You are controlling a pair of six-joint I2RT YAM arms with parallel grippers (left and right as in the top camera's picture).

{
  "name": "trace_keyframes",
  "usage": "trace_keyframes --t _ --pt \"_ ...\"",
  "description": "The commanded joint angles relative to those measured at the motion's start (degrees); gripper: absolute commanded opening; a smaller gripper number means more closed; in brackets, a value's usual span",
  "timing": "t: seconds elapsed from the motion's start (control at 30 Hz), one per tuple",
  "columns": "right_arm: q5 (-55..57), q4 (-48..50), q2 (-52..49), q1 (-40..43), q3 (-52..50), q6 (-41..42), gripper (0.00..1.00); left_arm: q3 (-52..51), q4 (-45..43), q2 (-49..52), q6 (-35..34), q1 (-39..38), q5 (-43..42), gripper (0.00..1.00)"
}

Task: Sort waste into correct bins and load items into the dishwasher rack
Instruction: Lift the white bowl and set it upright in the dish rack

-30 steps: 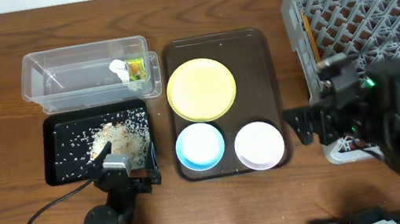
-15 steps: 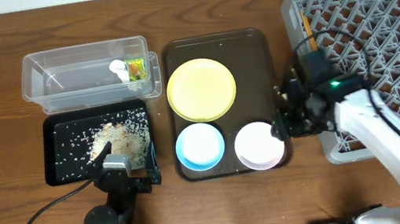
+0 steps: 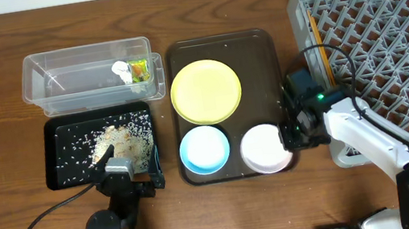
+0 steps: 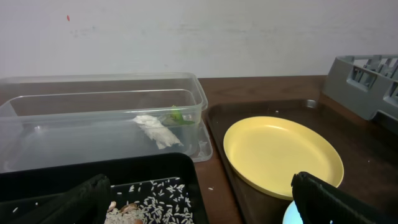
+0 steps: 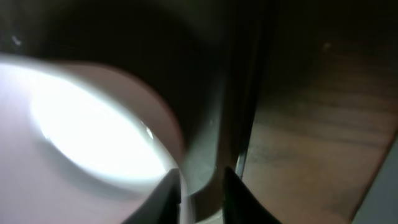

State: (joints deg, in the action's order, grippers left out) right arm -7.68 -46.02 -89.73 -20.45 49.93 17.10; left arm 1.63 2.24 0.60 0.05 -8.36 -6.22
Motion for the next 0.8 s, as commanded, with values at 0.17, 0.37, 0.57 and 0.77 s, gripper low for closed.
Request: trace_keyframes --t 0.17,0.37,0.57,0.77 --pt "3.8 -1.2 4.0 -0.5 3.5 1.1 0.01 -1.4 1.1 -0.3 0.5 0.2 -0.9 0.95" --pt "25.1 -7.0 12.6 -0.5 11.9 6.3 0.01 -1.4 1.1 -0.3 0.5 0.2 -0.9 0.95" --pt "53.2 -11.9 19.4 -0.5 15.6 20.8 0.01 -1.4 1.1 -0.3 0.5 0.2 -0.9 0.95" --pt "73.6 -4.7 18.1 -0.2 15.4 18.7 0.01 -1.4 1.1 -0.3 0.5 0.2 -0.9 0.95"
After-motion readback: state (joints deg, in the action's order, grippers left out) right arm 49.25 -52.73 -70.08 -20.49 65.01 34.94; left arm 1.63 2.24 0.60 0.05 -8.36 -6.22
